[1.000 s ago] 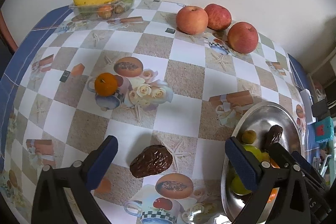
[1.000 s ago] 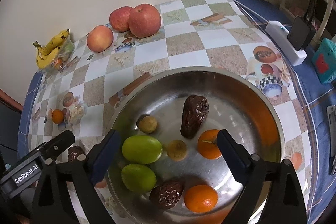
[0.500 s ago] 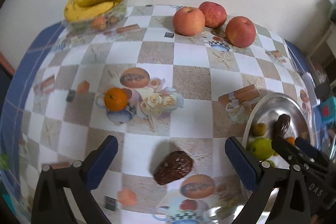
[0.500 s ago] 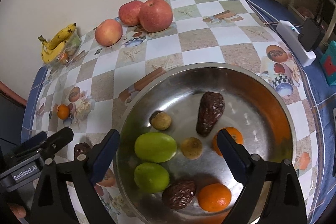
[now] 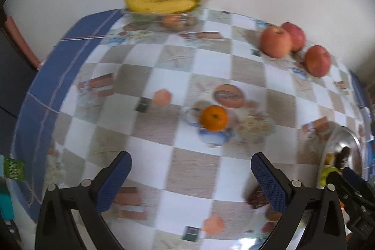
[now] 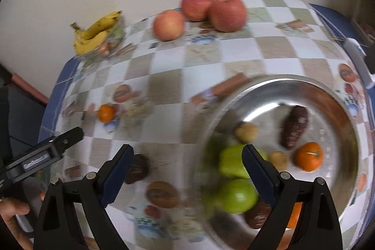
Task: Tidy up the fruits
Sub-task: 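Move both grippers back to the table, right gripper toward a large dark date, then grasp the large dark date with the right gripper while the left grasps an orange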
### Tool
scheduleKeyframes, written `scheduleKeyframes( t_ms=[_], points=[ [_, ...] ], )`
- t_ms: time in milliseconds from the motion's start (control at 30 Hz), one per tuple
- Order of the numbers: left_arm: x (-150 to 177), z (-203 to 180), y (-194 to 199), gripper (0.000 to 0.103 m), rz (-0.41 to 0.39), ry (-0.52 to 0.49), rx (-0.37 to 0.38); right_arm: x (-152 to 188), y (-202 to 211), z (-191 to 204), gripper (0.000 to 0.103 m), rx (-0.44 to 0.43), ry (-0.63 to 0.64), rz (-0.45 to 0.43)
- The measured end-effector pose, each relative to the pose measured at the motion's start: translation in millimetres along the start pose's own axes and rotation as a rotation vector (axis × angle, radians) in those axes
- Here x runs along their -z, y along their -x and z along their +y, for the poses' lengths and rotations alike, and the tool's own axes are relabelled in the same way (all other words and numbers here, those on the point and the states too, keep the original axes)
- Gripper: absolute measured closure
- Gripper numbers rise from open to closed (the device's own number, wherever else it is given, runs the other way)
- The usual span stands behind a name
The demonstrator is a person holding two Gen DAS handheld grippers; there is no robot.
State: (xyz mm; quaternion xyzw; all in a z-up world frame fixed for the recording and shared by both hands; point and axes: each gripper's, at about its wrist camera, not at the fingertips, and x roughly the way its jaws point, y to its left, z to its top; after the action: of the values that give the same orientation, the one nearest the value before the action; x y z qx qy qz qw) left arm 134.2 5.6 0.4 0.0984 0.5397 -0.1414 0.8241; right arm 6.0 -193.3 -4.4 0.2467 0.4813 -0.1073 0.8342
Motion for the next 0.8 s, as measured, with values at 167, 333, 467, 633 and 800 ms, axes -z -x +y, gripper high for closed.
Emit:
scheduleKeyframes(
  t_ms=[167,333,467,633,800],
  points=[
    [3,21,-5,0.0,0.02,0.024,-0.027,4,-10,37,0.009,-0.021,0.077,0.017],
    [6,31,-18,0.0,0.065,0.066,-0.005,13,-30,60,0.009,-0.016,0.12,0.06],
    [8,32,-28,0.0,0.083,0.075,0.001,21,-47,65,0.011,0.012,0.138,0.109],
    [9,31,-40,0.0,0.113,0.087,0.015,29,-65,66,0.033,0.012,0.131,0.16],
    [9,30,-46,0.0,0.122,0.097,0.023,32,-71,66,0.046,-0.003,0.123,0.176]
  ],
)
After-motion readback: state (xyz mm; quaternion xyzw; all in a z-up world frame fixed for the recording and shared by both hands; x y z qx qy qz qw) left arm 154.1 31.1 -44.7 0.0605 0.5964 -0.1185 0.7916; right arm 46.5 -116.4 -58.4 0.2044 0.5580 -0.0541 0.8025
